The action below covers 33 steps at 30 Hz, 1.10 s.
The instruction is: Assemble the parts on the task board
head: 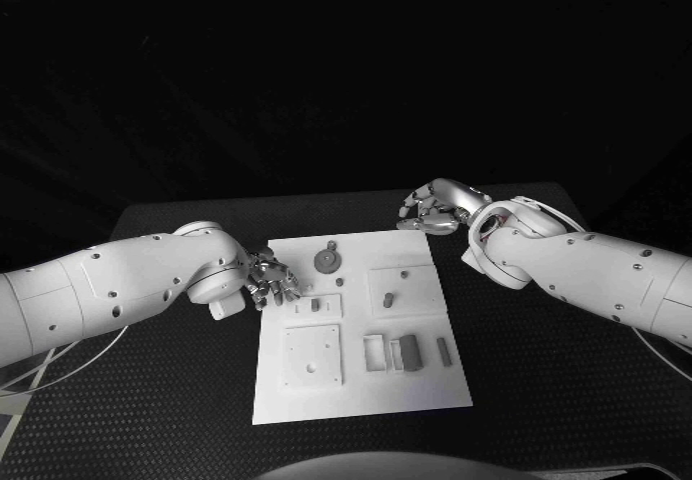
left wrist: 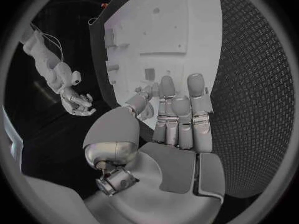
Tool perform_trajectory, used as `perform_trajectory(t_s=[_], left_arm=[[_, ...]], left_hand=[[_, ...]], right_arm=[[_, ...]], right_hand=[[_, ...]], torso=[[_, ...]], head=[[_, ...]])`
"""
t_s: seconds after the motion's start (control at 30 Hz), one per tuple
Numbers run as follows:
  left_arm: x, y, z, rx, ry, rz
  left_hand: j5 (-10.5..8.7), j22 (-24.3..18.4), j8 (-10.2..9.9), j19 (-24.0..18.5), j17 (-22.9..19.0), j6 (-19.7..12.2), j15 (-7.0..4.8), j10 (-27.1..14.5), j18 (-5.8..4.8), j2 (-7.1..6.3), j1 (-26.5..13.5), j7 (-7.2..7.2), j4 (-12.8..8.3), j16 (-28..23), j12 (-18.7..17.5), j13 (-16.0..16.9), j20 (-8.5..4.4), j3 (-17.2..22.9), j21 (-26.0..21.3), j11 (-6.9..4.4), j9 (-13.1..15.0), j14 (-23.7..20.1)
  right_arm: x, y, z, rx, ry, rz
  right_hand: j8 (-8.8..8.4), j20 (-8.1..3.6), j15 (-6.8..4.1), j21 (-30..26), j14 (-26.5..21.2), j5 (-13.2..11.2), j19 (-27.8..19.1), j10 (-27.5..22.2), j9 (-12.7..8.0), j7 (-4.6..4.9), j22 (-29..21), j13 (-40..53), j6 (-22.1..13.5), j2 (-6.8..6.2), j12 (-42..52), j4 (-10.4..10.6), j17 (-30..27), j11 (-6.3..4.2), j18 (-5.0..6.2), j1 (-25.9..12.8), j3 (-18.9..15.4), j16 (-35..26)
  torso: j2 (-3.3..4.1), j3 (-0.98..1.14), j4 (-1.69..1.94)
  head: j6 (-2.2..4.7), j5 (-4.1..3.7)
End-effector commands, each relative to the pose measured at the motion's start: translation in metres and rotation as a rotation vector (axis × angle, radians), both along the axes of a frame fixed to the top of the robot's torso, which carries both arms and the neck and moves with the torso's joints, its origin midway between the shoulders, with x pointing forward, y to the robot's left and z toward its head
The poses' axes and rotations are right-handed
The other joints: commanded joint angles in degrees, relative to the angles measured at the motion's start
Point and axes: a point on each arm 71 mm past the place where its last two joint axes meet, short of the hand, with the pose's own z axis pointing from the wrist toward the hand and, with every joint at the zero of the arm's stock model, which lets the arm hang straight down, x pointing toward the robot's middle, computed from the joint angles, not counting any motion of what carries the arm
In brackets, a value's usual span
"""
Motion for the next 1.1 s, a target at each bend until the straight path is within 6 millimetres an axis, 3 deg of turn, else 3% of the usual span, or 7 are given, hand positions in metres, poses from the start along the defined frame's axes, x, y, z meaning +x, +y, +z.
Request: perform_trajectory(t_s=[0.03, 0.77, 1.1], left_arm=[[0.0, -0.001, 0.002, 0.077, -0.079, -0.051], [-0.013, -0.006, -0.017, 0.117, -0.014, -0.061], [-0.013, -0.01, -0.018, 0.116, -0.011, -0.067]], left_hand=[[0.0, 1.21, 0.23, 0.16, -0.03, 0.52, -0.52, 0.3, 0.64, 1.98, 1.69, 0.04, -0.86, 0.08, 0.34, 0.1, -0.32, 0.49, 0.23, -0.03, 0.44, 0.21], [-0.33, 1.21, 0.35, 0.52, -0.11, 0.68, -0.65, 0.46, 0.56, 1.92, 1.67, -0.06, -0.9, 0.04, 0.5, 0.23, -0.43, 0.5, 0.42, -0.15, 0.44, 0.66], [-0.33, 1.21, 0.36, 0.56, -0.12, 0.68, -0.66, 0.47, 0.54, 1.91, 1.65, -0.07, -0.9, 0.03, 0.51, 0.25, -0.44, 0.49, 0.44, -0.16, 0.44, 0.71]], right_arm=[[-0.001, 0.001, -0.001, -0.001, 0.01, 0.014], [-0.001, 0.002, -0.001, -0.005, 0.019, 0.017], [-0.001, 0.001, -0.001, -0.007, 0.02, 0.016]], right_hand=[[-0.32, 0.15, 0.09, -0.32, 0.36, 0.1, -0.03, -0.15, 0.08, 1.32, 1.05, -0.1, 1.03, 0.03, -0.18, 0.3, 0.07, 0.02, 0.74, -0.44, -0.04, -0.34], [-0.37, 0.11, 0.08, -0.32, 0.35, 0.13, -0.05, -0.16, 0.09, 1.32, 1.06, -0.1, 0.99, 0.09, -0.17, 0.32, 0.08, 0.01, 0.74, -0.43, 0.03, -0.35], [-0.38, 0.1, 0.08, -0.32, 0.35, 0.13, -0.05, -0.16, 0.1, 1.31, 1.07, -0.1, 0.99, 0.12, -0.17, 0.28, 0.08, 0.0, 0.74, -0.38, 0.07, -0.34]], torso=[[-0.03, -0.04, 0.12], [0.03, -0.14, -0.08], [0.0, -0.08, -0.06]], head=[[-0.08, 0.08], [-0.59, 0.45], [-0.69, 0.39]])
